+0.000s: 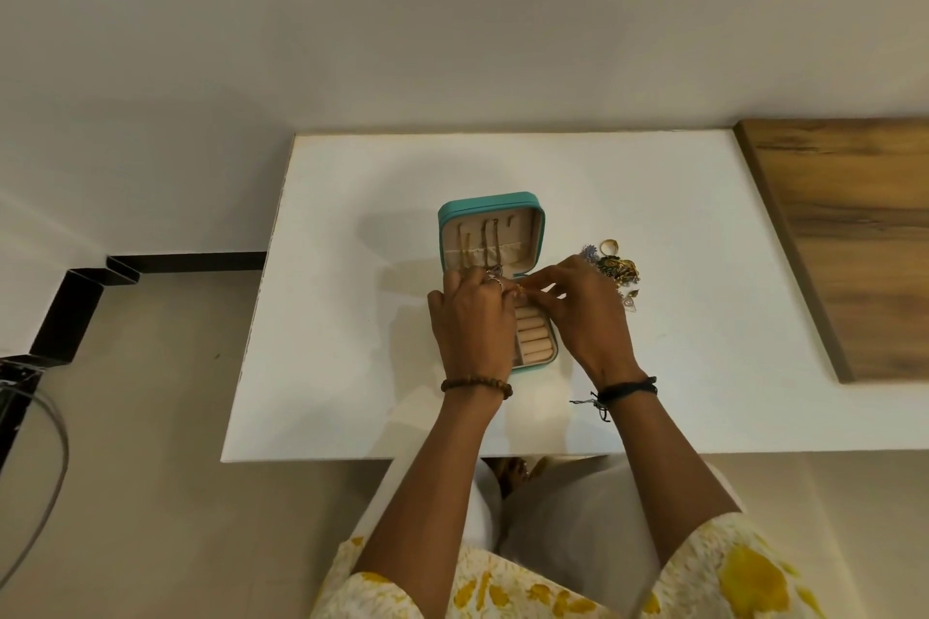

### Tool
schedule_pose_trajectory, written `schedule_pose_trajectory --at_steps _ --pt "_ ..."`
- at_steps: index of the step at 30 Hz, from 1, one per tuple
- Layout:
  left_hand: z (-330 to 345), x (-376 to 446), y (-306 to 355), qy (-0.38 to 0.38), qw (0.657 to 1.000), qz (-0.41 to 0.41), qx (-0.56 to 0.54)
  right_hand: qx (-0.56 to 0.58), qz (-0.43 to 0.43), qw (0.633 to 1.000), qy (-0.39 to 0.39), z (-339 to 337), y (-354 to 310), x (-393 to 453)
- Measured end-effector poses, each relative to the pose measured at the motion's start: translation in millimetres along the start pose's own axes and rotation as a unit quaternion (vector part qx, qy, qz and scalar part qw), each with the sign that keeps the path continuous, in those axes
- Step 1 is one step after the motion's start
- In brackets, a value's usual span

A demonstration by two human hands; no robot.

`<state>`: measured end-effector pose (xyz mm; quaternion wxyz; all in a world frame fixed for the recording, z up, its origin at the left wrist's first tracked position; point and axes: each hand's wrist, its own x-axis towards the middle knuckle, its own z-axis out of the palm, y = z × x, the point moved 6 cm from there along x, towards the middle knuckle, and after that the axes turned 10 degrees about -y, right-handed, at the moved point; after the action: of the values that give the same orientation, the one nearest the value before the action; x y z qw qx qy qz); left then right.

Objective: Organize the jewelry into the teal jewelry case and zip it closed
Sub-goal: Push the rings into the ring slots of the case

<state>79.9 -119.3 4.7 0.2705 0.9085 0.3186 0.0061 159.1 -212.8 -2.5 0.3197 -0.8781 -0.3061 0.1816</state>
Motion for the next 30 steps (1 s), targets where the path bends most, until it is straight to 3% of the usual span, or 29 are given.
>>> schedule_pose_trajectory --at_steps 7,13,21,26,30 --pt "-0.9 -1.5 1.0 0.035 0.999 0.004 -0.004 0.085 0.008 0.996 -0.011 2.4 10.2 3.7" --pt "1.3 3.1 2.8 0.061 0.998 0.002 0.020 0.183 0.087 0.978 0.040 3.7 18.9 2.5" --pt "4.7 6.7 0.8 0.086 0.995 -0.001 0.051 0.199 0.120 0.972 0.036 5.3 18.6 2.3" --pt "4.4 3.1 1.1 0.041 0.999 -0.006 -0.003 0.241 0.124 0.962 0.040 0.1 20.2 1.4" --pt "-5.7 -7.1 27.7 0.097 0.990 0.067 -0.081 0.268 0.089 0.957 0.062 -15.8 18.0 -0.6"
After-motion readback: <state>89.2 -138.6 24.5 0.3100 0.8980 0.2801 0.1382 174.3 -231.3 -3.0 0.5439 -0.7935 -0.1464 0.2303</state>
